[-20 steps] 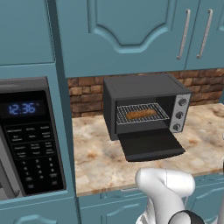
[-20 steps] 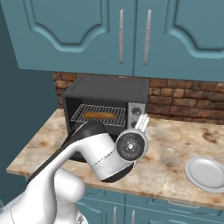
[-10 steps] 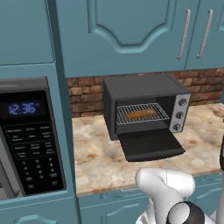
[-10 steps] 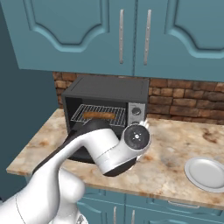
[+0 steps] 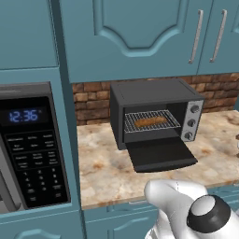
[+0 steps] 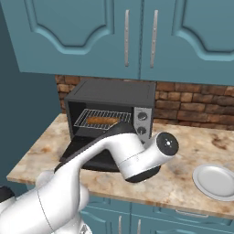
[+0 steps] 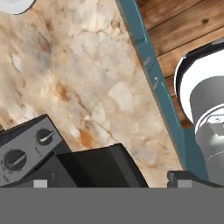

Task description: Pull the toaster oven rack outwards. Pick up the baguette from the plate and place it on the toaster oven rack. Close the toaster oven door fully and set the temperature to the lowest setting.

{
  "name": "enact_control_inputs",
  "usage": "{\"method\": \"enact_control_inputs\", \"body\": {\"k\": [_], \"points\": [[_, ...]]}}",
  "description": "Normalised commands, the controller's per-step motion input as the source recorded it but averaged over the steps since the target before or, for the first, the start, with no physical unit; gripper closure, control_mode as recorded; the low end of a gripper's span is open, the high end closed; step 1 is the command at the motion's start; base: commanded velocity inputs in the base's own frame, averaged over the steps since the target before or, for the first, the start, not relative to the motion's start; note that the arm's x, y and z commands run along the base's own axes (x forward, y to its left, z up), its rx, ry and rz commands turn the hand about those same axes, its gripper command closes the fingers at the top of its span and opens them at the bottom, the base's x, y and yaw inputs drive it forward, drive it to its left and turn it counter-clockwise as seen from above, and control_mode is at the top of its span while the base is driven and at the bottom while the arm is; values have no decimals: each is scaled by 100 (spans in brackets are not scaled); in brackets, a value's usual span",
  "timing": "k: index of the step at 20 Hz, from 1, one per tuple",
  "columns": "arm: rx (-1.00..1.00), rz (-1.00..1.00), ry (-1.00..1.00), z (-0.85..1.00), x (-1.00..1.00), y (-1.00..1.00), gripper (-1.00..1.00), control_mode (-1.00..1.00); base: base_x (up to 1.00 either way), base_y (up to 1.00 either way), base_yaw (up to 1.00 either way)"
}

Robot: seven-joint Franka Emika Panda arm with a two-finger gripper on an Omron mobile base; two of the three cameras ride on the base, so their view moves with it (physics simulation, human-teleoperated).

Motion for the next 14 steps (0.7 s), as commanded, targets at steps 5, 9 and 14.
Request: {"method": "enact_control_inputs", "body": {"k": [5,9,14], "points": [[15,7,0,-36,0,0,-100,-100,0,0,0],[13,6,0,-32,0,0,-100,-100,0,0,0],[12,6,1,-32,2,0,-100,-100,0,0,0]]}}
